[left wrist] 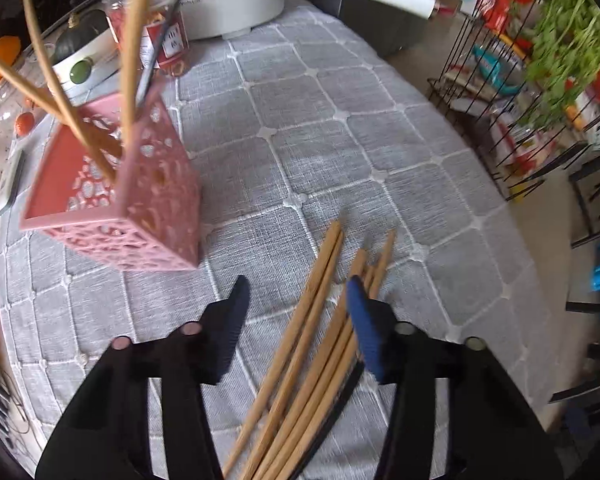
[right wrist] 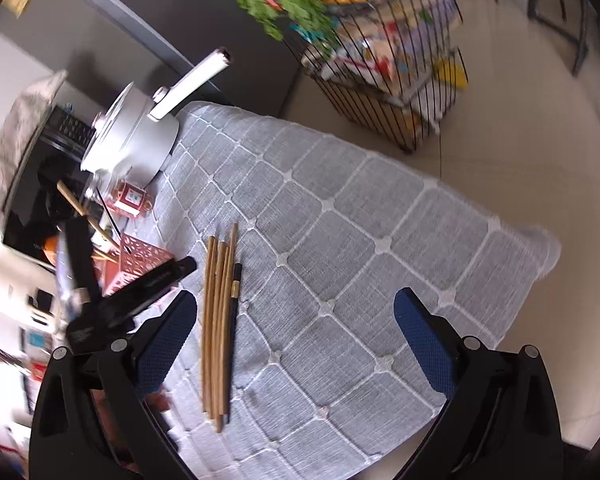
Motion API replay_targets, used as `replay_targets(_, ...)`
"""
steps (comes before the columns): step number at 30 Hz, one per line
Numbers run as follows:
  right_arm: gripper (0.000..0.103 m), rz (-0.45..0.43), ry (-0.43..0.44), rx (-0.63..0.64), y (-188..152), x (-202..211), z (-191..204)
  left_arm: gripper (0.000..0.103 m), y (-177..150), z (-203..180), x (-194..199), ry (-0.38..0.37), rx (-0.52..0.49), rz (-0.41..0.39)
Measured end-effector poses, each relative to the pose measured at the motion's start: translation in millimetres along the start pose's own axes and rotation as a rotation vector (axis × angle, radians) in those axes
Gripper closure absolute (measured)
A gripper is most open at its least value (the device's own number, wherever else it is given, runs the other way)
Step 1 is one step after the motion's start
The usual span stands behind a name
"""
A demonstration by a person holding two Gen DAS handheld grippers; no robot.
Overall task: Organize utensils
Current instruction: 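Grasp a wooden chopstick with the left tool while the right tool grasps another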
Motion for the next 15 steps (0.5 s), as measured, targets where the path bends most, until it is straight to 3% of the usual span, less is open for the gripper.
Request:
replay_targets(5, 0.007, 0.026, 0.012, -0.033, 3, -1, -7, 0.073, -1, -4, -18, 0.046, -0.035, 0.001)
replay_targets(11, 0.007, 0.055, 0.030, -0.048, 4, -3, -12, 0.073, 1, -9, -31, 0.067, -0.070, -0.003)
replay_targets(15, 0.007, 0.046, 0.015, -0.038, 6, -4, -14, 0.080, 5, -11, -42, 0.072, -0.099, 0.025)
Point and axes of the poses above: each gripper's, at about its wrist camera, not at the fingertips, and x roughly against the way its jaws point, z to its left, y to its top, the point moved 1 cm from there along -x, roughly the way its jaws point, and after that the axes turned 15 degrees about -z, right-handed, at the moved point
